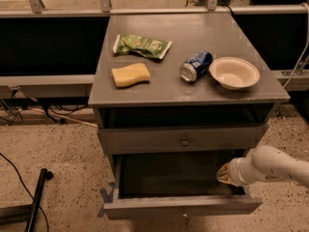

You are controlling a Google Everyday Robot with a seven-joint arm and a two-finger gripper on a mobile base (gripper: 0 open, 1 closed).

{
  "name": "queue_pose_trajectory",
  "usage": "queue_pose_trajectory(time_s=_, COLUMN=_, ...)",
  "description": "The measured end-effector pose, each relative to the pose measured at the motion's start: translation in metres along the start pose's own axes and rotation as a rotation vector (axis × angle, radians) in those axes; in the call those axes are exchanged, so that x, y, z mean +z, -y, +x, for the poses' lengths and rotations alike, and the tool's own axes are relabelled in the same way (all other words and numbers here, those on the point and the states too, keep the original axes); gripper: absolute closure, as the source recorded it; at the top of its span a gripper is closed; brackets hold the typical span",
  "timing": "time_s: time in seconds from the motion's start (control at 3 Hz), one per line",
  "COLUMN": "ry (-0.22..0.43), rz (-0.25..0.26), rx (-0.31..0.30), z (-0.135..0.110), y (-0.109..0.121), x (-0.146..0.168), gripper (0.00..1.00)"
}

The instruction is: Open middle drawer

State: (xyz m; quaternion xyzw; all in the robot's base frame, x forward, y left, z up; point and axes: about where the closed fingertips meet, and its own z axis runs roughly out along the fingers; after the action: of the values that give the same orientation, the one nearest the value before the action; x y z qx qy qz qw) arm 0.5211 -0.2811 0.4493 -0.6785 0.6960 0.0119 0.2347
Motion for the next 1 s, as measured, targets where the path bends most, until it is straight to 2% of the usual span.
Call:
queue_pose_trajectory(time_s=0.33, ry=-0.027, rz=-0.041, rx=0.044, z=0.022, y=0.001, x=0.025, gripper=1.0)
queue_pose_trajectory(time_s=0.67, ry=-0.052, rz=-0.093, rx=0.077, z=0.041, y=-0.009, x=0.047, gripper=1.0)
queue_pose_trajectory(time_s=1.0, ry=-0.058, rz=-0.146, rx=0.106, z=0.056, y=-0.029, x=0.056, gripper=1.0)
